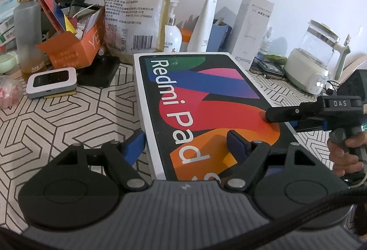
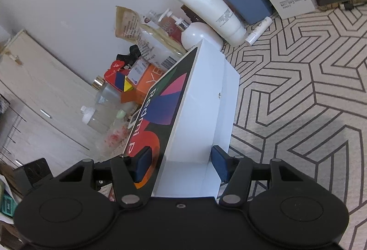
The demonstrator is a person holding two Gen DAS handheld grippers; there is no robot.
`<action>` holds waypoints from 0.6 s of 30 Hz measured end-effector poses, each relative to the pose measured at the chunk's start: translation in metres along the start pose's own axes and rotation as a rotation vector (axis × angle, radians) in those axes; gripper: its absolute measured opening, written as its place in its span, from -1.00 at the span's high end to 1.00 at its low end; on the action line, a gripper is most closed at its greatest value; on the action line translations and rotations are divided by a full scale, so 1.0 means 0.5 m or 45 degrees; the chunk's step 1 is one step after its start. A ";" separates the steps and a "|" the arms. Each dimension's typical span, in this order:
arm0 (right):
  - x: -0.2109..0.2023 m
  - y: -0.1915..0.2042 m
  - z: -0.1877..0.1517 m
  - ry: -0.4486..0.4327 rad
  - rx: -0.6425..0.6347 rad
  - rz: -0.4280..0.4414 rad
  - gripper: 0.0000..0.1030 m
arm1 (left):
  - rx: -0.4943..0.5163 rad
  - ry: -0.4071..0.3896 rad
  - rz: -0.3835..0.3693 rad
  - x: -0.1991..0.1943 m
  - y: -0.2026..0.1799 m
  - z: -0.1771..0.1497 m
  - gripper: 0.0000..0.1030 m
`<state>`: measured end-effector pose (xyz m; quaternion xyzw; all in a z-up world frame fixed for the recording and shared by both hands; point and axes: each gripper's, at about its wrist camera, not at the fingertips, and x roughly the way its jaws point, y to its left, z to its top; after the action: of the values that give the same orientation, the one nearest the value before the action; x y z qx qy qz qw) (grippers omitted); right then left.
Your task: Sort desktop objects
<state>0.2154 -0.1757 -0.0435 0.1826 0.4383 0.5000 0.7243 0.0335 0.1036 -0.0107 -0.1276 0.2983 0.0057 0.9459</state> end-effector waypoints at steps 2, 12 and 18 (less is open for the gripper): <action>-0.001 0.005 -0.002 -0.003 -0.018 -0.018 -0.23 | -0.003 0.007 0.005 0.002 0.000 -0.001 -0.48; -0.013 0.029 -0.010 -0.025 -0.110 -0.085 -0.22 | 0.013 0.026 0.038 0.007 -0.013 -0.005 -0.52; -0.007 0.023 -0.012 -0.008 -0.114 -0.131 -0.22 | 0.021 0.037 0.051 0.010 -0.017 -0.006 -0.53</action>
<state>0.2034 -0.1750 -0.0370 0.1287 0.4222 0.4805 0.7578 0.0367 0.0941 -0.0140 -0.1137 0.3145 0.0203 0.9422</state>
